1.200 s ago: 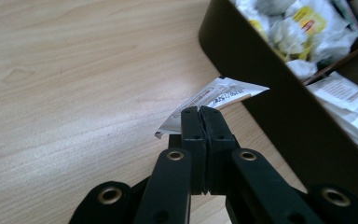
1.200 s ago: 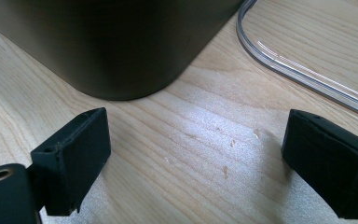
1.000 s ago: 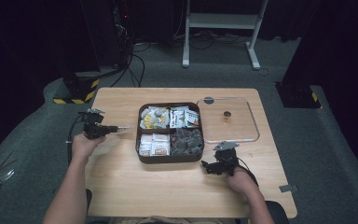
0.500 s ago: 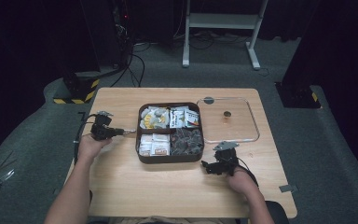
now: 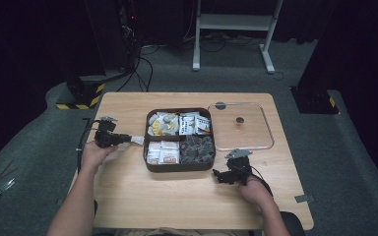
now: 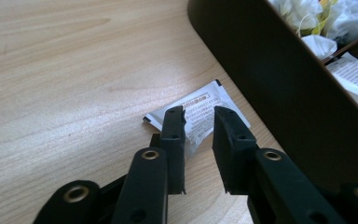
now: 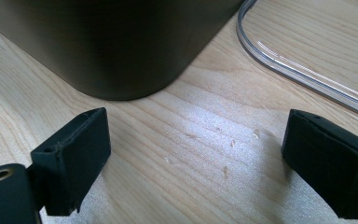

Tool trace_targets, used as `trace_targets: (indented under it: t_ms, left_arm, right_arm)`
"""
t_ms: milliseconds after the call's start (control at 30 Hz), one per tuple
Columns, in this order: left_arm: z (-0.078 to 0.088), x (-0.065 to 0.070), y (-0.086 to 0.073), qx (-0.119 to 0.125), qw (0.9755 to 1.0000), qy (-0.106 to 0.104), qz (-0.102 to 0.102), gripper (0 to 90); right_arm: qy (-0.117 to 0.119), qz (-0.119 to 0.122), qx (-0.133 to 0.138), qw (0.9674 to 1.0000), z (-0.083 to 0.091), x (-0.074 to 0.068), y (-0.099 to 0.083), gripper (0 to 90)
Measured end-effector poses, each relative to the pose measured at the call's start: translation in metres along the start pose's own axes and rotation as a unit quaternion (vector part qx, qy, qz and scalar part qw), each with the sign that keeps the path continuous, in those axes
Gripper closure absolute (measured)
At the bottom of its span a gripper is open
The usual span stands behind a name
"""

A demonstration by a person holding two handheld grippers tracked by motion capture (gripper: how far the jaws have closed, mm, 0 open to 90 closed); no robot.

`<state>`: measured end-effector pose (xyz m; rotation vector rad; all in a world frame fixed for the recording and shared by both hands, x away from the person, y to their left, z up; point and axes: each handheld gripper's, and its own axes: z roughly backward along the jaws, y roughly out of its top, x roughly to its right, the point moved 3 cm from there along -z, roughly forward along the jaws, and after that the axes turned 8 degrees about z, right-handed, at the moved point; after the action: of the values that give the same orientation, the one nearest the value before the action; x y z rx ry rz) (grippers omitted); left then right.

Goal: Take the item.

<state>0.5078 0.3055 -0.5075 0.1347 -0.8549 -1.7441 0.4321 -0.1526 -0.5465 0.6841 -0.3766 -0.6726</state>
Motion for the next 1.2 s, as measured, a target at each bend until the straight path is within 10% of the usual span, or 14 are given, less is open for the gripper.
trace_targets:
  t_ms: [633, 1200]
  left_arm:
    - [0.025, -0.008, -0.004, 0.042, 0.9985, 0.033, -0.009, 50.0]
    - [0.034, -0.033, -0.015, 0.064, 0.9945, 0.079, 0.026, 40.8]
  right_arm:
    - [0.0, -0.001, -0.001, 1.0, 0.0, 0.0, 0.0, 7.8]
    - [0.0, -0.001, 0.0, 1.0, 0.0, 0.0, 0.0, 7.8]
